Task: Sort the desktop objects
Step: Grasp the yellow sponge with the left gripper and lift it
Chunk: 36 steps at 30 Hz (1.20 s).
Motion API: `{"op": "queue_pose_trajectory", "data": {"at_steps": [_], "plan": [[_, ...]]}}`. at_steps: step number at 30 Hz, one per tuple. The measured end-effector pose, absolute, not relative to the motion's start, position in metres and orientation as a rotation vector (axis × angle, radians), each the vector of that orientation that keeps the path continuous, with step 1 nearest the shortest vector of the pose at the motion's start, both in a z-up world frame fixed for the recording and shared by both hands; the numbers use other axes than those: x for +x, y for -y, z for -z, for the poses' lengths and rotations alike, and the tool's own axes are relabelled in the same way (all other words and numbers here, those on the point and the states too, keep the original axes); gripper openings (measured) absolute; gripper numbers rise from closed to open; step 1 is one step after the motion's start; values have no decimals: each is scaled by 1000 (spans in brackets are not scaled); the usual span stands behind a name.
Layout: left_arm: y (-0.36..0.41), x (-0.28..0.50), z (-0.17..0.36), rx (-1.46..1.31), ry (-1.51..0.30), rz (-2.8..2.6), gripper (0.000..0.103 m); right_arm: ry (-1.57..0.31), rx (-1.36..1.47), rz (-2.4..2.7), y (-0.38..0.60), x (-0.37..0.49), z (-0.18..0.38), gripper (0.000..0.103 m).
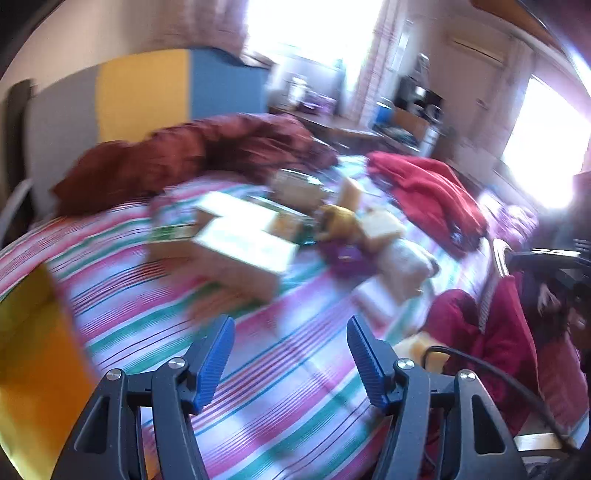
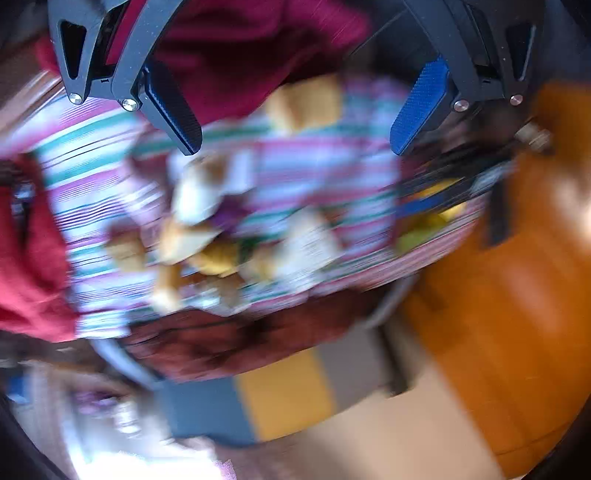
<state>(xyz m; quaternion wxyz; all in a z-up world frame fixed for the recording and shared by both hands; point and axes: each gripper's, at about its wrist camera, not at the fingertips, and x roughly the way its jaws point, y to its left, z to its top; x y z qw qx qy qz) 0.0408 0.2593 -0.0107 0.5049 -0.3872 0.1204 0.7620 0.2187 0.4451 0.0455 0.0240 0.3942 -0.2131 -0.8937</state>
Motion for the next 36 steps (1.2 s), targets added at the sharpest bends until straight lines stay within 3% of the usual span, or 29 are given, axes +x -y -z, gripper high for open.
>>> {"op": "queue_pose_trajectory", "data": {"at_steps": [7, 21, 22, 24, 26, 28, 30, 36], "plan": [[-313, 87, 15, -868, -410, -1571, 64, 627, 1230, 2695, -429, 249, -48, 103], [-324, 146, 74, -860, -716, -1479, 63, 709, 1223, 2916, -467, 255, -61, 103], [-321, 143, 76, -879, -697, -1490, 62, 702, 1232, 2920, -466, 251, -59, 103], [-314, 135, 73, -917, -604, -1497, 51, 695, 1239, 2933, -466, 243, -53, 103], [-306, 128, 68, -926, -542, -1538, 51, 735, 1230, 2939, -472, 232, -46, 102], [-294, 117, 60, -931, -468, -1587, 50, 758, 1227, 2952, -476, 221, -40, 95], [-283, 106, 56, -949, -393, -1624, 50, 772, 1235, 2961, -480, 205, -33, 81], [-266, 81, 61, -970, -388, -1764, 51, 751, 1372, 2974, -489, 154, 1, 75]]}}
